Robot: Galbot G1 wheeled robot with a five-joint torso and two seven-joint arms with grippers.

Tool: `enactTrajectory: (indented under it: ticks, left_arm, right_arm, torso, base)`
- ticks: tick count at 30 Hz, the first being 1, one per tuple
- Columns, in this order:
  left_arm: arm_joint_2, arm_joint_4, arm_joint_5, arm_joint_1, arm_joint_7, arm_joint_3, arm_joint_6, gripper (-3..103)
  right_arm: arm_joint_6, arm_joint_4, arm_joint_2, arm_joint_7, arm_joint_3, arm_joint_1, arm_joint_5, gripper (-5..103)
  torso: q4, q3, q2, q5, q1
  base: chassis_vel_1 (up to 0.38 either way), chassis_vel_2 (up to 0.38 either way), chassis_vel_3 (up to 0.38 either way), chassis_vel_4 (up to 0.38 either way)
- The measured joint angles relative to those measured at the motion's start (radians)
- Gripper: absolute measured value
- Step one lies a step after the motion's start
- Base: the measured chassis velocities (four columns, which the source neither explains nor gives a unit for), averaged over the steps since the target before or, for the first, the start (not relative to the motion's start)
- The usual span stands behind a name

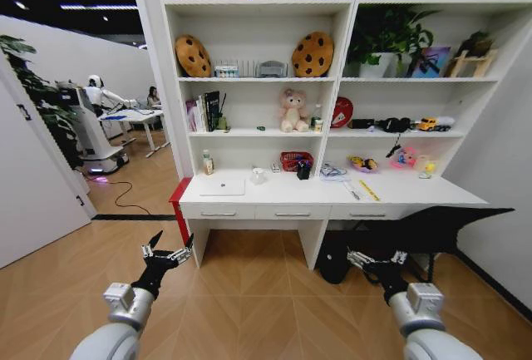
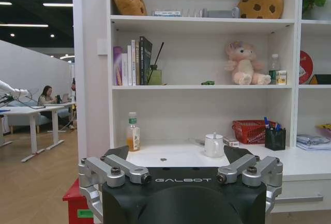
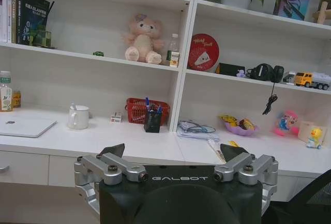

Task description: Organize the objects on the table.

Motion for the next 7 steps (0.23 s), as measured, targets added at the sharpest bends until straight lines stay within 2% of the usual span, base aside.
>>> enactTrajectory:
  ticks: [7]
  left_arm:
    - [0.0,0.0,0.0,0.0,0.0,0.0,0.0,100]
  right_arm:
    - [0.0,0.0,0.0,0.0,0.0,0.0,0.0,100]
  torso:
    - [0.0,0.0,0.0,0.0,0.0]
  base:
    - [0.0,0.0,0.0,0.0]
